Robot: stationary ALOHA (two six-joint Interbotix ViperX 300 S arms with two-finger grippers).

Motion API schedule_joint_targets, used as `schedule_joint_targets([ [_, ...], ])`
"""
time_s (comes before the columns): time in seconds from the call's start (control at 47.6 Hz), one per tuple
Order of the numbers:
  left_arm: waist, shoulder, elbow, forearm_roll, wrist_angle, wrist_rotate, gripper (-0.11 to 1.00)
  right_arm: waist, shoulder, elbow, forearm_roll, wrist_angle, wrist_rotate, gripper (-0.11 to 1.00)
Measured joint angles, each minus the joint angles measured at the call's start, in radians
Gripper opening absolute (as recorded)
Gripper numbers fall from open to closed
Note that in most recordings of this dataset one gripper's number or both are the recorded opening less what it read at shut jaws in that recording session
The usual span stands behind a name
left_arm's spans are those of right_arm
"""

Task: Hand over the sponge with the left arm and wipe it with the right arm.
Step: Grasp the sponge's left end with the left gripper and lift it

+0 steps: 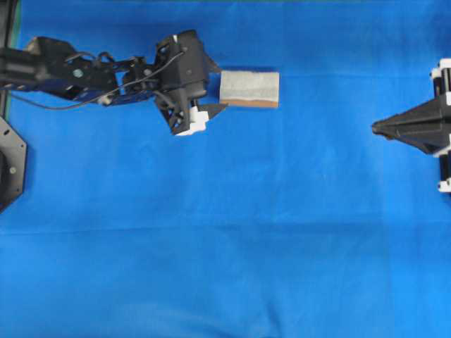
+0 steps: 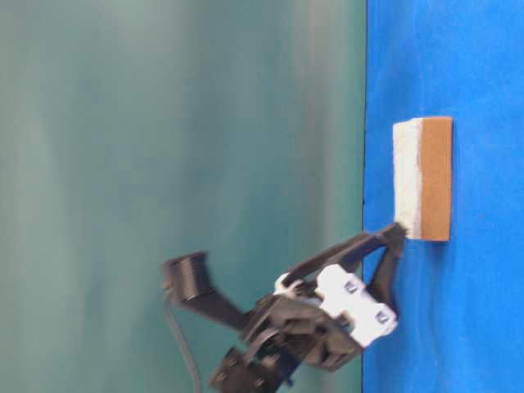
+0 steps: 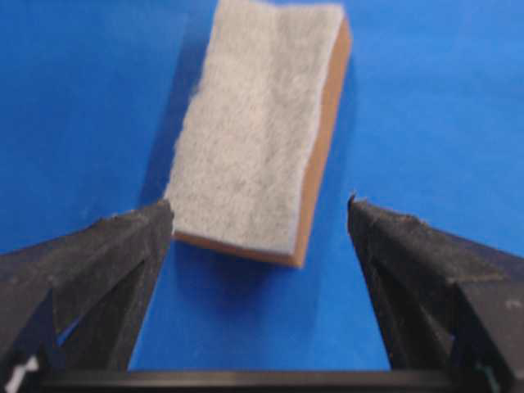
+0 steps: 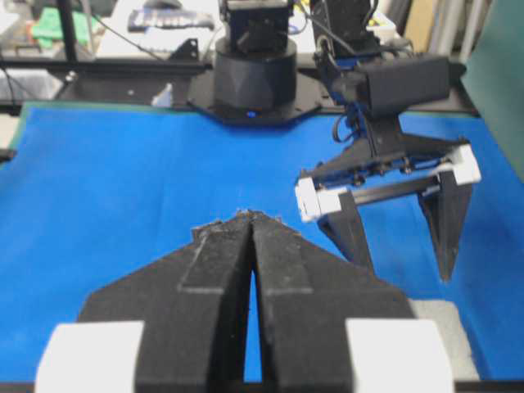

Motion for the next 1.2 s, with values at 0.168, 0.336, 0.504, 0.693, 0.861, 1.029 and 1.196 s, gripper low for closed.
schedule_joint_targets([
  [0.168,0.021,0.077,-0.043,0.000,0.000,0.011,0.94,-0.015,0.009,0.000,0.000,0.002,0.000,0.00],
  [0.336,0.031,0.124,-0.078,0.000,0.002,0.023,0.94,-0.017,0.011,0.000,0.000,0.002,0.000,0.00],
  [0.504,0.032,0.133,-0.089,0.000,0.014,0.026,0.94,-0.017,0.011,0.002,0.000,0.005,0.000,0.00],
  [0.693,0.032,0.133,-0.101,0.000,0.071,0.014,0.75,-0.017,0.011,0.000,0.000,0.002,0.000,0.00],
  [0.861,0.031,0.133,-0.103,-0.002,0.089,0.011,0.37,-0.017,0.014,0.000,0.000,0.005,0.000,0.00],
  [1.029,0.028,0.130,-0.103,-0.002,0.101,-0.011,0.34,-0.017,0.026,0.000,0.000,0.002,0.000,0.00],
  [1.196,0.020,0.077,-0.098,-0.002,0.166,-0.078,0.34,-0.017,0.032,0.000,0.000,0.005,0.000,0.00],
])
